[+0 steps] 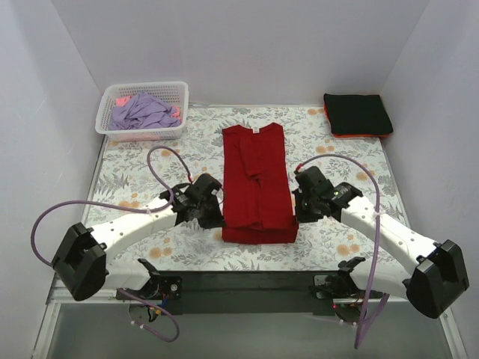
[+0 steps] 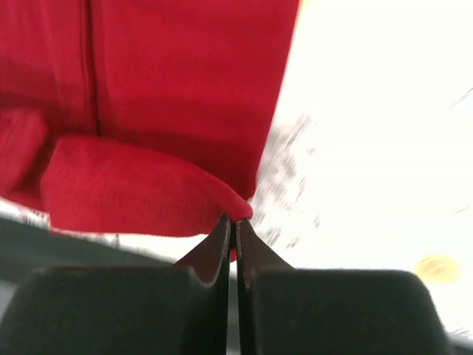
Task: Fold and stack the t-shirts
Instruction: Fold the tshirt
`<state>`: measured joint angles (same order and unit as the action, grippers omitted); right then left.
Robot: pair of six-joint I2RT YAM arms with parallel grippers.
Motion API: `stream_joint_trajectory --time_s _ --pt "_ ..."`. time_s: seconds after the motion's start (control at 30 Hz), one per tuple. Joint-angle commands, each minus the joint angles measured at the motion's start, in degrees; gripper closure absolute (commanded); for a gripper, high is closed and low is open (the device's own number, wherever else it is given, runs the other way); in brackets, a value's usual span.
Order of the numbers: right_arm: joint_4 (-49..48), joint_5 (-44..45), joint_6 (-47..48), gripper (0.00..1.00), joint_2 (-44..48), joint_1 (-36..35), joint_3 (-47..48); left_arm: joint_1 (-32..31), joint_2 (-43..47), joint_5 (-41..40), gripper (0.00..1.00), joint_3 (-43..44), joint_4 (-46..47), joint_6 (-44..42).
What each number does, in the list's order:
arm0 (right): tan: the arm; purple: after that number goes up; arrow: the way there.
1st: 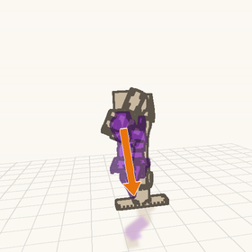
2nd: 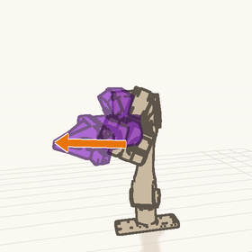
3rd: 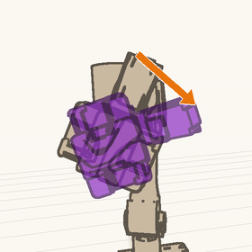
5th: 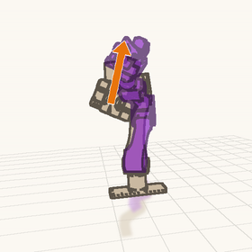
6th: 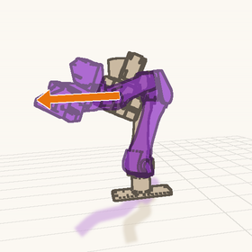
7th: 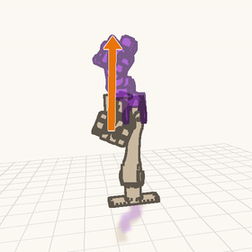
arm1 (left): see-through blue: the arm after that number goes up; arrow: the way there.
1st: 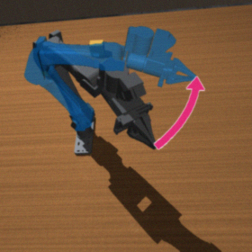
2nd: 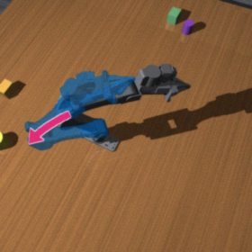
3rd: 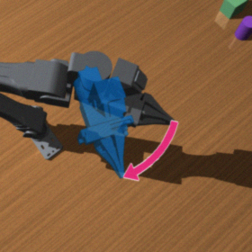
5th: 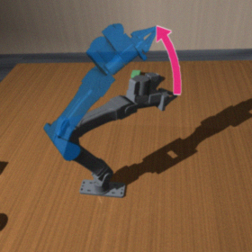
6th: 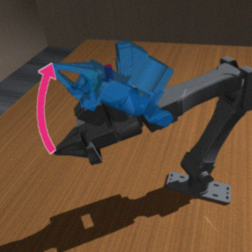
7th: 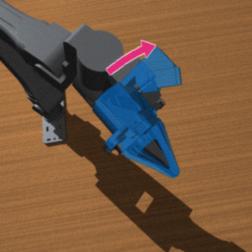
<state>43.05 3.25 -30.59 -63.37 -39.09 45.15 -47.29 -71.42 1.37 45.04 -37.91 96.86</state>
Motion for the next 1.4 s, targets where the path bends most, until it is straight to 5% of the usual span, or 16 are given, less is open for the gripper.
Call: stream_joint_trajectory --time_s 0.0,0.3,1.0,1.37 --pt "-2.78 8.36 10.36 0.99 -3.24 5.67 6.35 5.26 -3.89 -6.64 1.00 6.89 4.06 -7.55" --pt "-14.74 0.46 18.63 0.99 -11.85 15.09 13.91 10.63 -15.58 -12.09 1.00 15.52 9.60 -11.25" --pt "-27.22 -8.69 22.50 0.99 -31.10 20.81 20.07 14.85 -28.51 -16.04 1.00 19.47 18.57 -11.17" --pt "-29.51 -9.40 22.50 0.99 -30.76 22.04 19.45 14.86 -25.79 -17.98 1.00 18.60 22.44 -13.10"
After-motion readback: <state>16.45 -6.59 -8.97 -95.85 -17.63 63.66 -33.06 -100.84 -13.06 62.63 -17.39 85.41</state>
